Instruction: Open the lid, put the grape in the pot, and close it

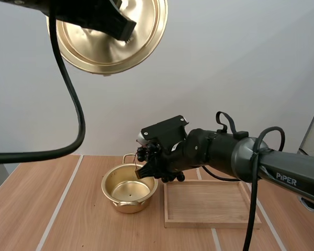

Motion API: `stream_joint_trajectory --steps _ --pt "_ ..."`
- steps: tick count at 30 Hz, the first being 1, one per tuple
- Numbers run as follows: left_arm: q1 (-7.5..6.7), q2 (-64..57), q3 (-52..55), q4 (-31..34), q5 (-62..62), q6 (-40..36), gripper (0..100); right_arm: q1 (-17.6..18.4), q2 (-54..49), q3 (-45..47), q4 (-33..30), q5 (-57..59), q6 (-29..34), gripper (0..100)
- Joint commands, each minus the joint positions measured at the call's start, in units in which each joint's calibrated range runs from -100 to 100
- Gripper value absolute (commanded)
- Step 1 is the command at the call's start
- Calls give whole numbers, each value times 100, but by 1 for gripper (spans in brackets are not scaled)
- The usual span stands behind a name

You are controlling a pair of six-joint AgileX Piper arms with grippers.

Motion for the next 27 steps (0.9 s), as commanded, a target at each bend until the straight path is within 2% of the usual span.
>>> stream_joint_trajectory --steps 1,11,21,27 --pt "-9 -99 -163 -61 66 -114 0 267 64 -336 -36 -230 -66 0" --pt "-9 -349 -181 -61 66 -114 0 611 1264 -1136 -25 151 -66 0" --pt "-9 -348 -181 -45 98 -196 0 622 2248 -1325 -36 -22 -94 0" --pt "-9 -348 -181 -45 98 -196 0 622 2463 -1325 -36 -223 -94 2"
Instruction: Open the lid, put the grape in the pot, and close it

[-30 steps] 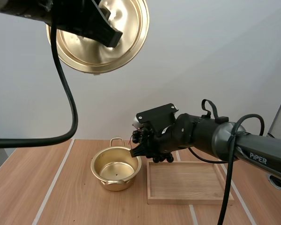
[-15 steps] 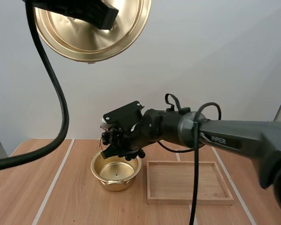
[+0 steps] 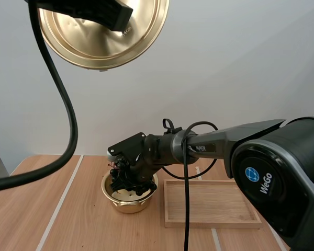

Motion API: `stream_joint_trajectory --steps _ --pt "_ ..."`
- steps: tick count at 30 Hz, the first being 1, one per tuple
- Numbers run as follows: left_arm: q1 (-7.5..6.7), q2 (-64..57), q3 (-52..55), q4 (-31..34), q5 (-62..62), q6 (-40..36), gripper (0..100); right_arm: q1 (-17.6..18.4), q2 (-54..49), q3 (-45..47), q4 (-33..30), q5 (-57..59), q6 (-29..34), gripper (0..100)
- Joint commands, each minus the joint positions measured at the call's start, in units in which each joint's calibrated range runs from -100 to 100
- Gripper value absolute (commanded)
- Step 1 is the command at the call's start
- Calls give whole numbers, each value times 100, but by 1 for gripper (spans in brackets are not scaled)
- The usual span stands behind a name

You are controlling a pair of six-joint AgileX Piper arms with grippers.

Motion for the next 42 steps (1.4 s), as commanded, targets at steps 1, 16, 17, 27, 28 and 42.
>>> stream_joint_trajectory --steps 1,16,17,27,28,42 --pt "-9 -33 -65 -46 -9 -44 0 3 -21 -43 -36 -238 -55 11" --pt "-9 -33 -65 -46 -10 -65 0 3 -93 -43 257 -326 -55 100" --pt "-9 -33 -65 -46 -10 -65 0 3 -145 -43 266 -326 -55 100" --pt "-9 -33 -65 -46 -10 -65 0 -5 -978 -43 46 771 1 85" --pt "-9 -33 -65 -46 -10 -65 0 -20 -1072 -43 -9 962 79 65" --pt "-9 44 -65 510 -616 -407 0 -527 -2282 478 -239 2816 288 0"
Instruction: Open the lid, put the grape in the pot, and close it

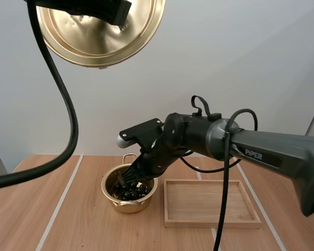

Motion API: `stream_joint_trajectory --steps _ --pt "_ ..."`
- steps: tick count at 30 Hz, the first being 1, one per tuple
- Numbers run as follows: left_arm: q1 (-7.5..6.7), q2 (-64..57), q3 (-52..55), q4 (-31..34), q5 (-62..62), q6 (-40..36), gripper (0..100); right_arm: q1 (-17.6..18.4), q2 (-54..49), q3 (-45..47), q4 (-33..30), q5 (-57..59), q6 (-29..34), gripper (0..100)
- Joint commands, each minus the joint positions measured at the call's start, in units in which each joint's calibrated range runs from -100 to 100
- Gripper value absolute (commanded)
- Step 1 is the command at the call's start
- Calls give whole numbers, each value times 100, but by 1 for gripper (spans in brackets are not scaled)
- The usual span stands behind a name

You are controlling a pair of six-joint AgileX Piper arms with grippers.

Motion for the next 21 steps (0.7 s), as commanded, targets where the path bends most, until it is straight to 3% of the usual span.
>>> stream_joint_trajectory --steps 1,7,18,21 --pt "-9 121 -65 282 -263 -104 0 -240 -508 330 -78 273 29 0" --pt "-9 776 -65 392 504 -51 0 -572 -1838 1099 -140 680 29 0" --pt "-9 2042 15 362 955 275 0 -583 -4500 1401 -591 2210 356 0" --pt "-9 2281 548 123 955 457 0 -583 -4992 1401 -735 2709 470 0"
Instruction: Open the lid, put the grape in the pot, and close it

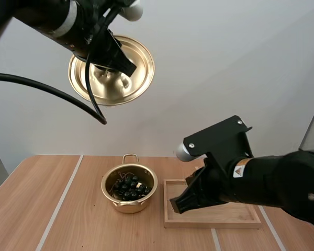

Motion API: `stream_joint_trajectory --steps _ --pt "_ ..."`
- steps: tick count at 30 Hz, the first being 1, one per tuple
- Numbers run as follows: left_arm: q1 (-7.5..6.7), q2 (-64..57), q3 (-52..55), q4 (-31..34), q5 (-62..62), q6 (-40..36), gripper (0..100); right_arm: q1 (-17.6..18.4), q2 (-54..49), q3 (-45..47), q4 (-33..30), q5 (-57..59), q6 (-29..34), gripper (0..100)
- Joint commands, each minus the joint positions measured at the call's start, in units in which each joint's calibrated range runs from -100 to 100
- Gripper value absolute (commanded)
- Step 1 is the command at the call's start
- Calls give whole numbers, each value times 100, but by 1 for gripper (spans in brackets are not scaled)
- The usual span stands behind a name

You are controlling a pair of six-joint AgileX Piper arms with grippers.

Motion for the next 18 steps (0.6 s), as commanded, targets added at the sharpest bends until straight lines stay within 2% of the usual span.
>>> stream_joint_trajectory --steps 1,12,18 --pt "-9 240 587 -336 0 264 0 -29 -572 25 -223 650 168 0" --pt "-9 819 2743 -562 -260 940 0 -165 -987 25 -273 1020 168 0" --pt "-9 1160 3463 -820 -1172 1296 0 -165 -1003 25 -273 1042 168 0"
